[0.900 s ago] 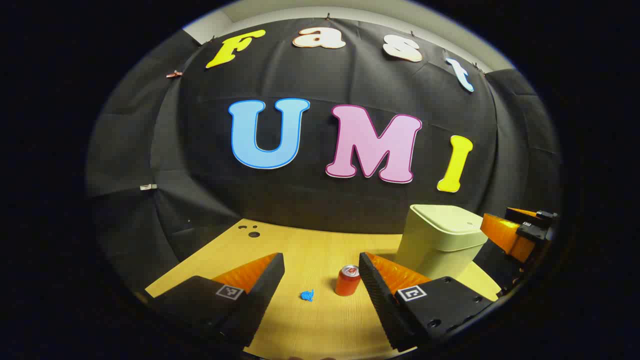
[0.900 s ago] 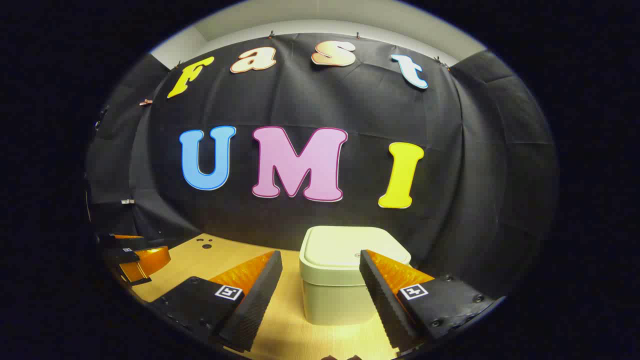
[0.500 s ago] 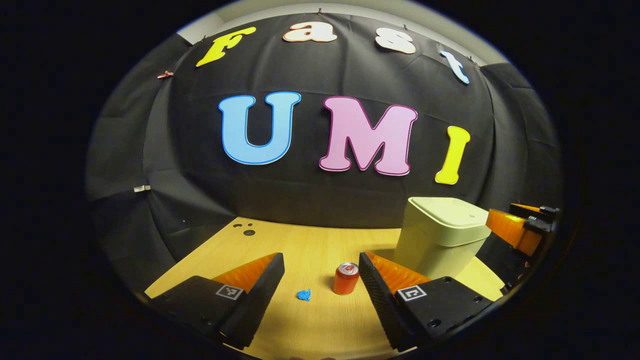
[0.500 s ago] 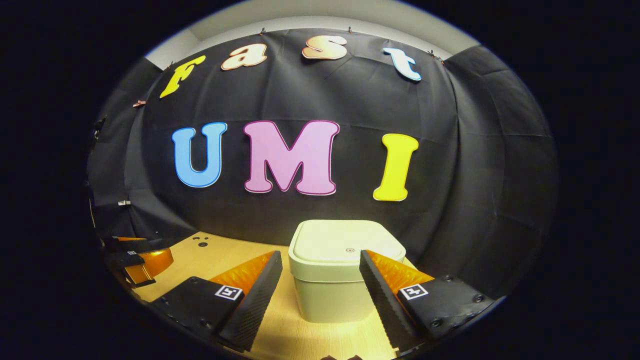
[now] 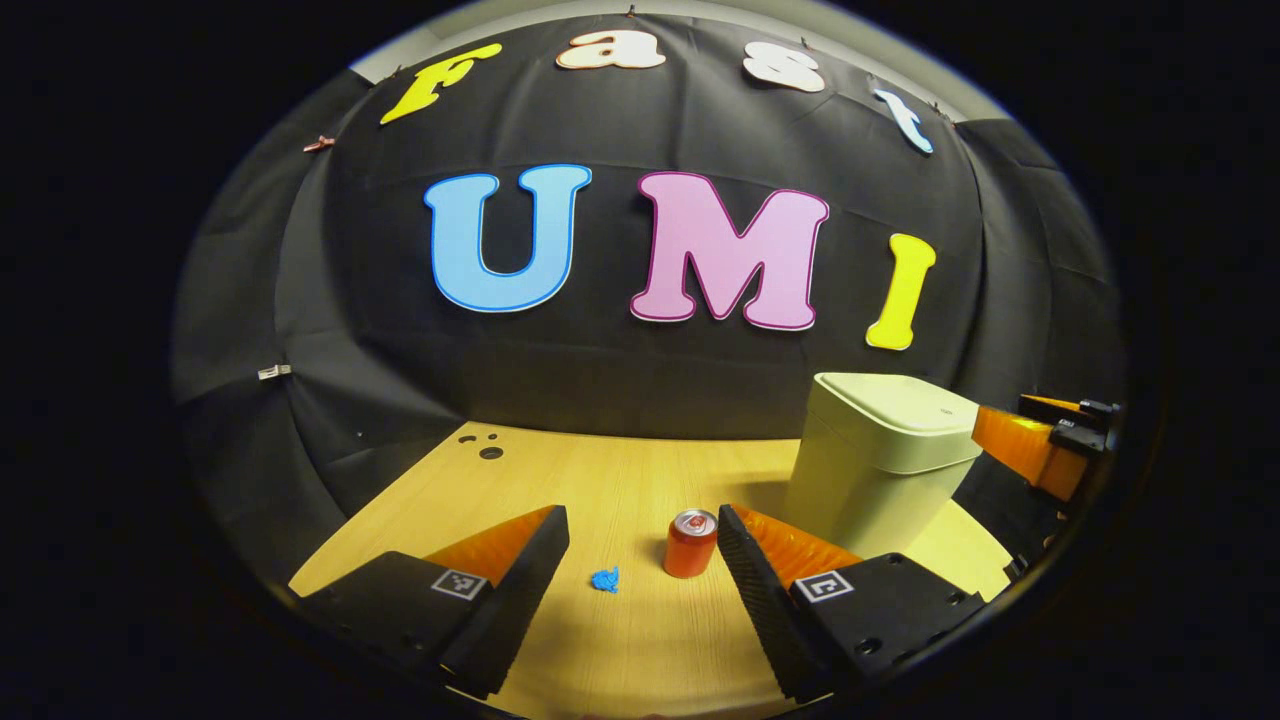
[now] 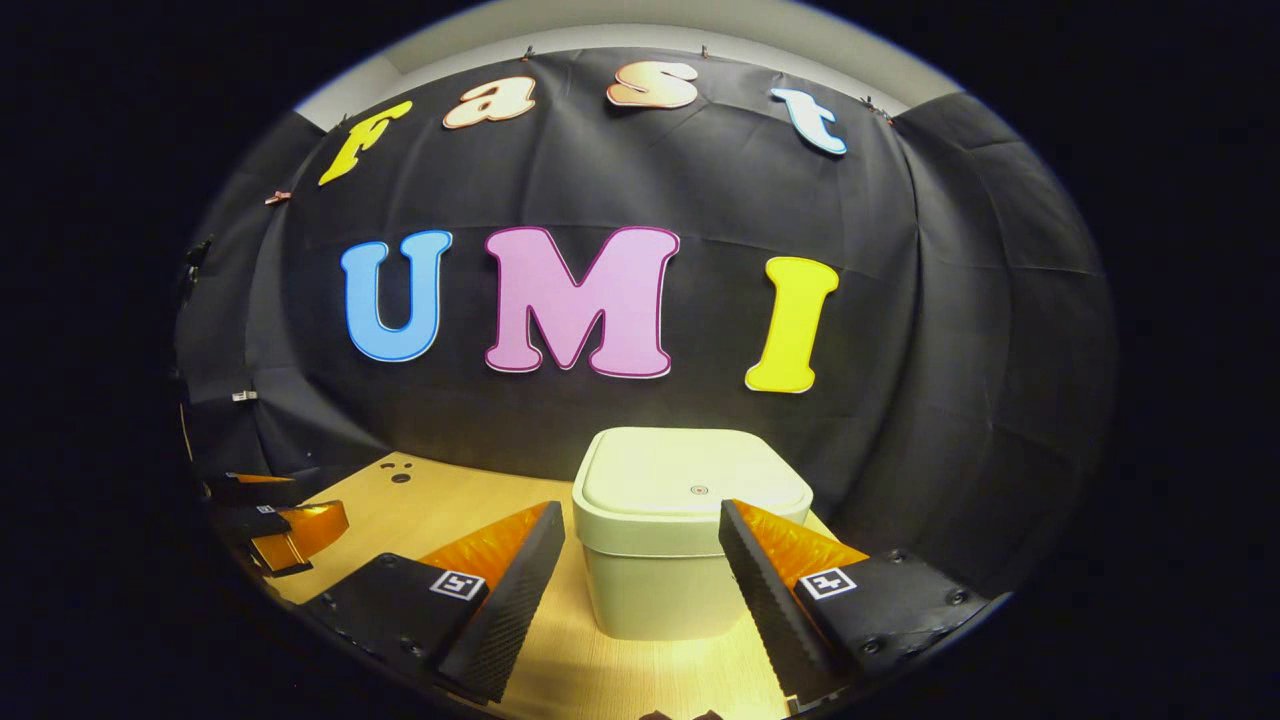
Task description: Press the lid of the desktop garbage bin to open it, pick up the crumpled paper on the desktop and throw it into the bin, then pick up the pop can on the desktop and drop it into the bin, and finally close the garbage bin lid.
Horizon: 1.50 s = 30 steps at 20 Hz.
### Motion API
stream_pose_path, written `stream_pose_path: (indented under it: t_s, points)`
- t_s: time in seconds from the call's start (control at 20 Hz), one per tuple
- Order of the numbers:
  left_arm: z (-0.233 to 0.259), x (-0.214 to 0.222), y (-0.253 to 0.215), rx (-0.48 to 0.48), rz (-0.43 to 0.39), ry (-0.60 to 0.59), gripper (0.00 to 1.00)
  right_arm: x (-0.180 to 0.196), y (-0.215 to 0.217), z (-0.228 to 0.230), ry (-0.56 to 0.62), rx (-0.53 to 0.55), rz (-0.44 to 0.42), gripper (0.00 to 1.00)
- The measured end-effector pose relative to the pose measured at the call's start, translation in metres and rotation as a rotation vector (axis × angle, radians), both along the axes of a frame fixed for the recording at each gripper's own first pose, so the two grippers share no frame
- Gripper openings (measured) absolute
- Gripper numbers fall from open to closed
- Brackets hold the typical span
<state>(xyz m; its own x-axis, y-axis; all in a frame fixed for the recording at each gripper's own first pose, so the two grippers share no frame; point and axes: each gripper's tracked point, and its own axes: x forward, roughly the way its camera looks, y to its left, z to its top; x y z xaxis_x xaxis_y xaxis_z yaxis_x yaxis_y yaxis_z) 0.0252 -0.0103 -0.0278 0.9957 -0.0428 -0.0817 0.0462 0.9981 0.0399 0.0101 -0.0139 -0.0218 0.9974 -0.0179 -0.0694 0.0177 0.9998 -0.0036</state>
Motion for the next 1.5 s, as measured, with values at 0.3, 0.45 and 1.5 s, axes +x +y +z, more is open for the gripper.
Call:
stream_pose_path:
  t_s: [0.3, 0.45, 1.5]
  points:
    - [-0.002, 0.006, 0.000, 0.002, -0.011, 0.009, 0.96, 0.002, 0.005, 0.001, -0.001, -0.004, 0.001, 0.98]
    - [-0.003, 0.006, 0.002, 0.000, -0.007, 0.013, 0.96, 0.002, 0.007, 0.003, -0.003, -0.012, 0.001, 0.98]
    - [-0.011, 0.007, -0.012, 0.018, -0.033, 0.033, 0.96, 0.013, 0.013, 0.015, -0.020, -0.037, 0.037, 0.08]
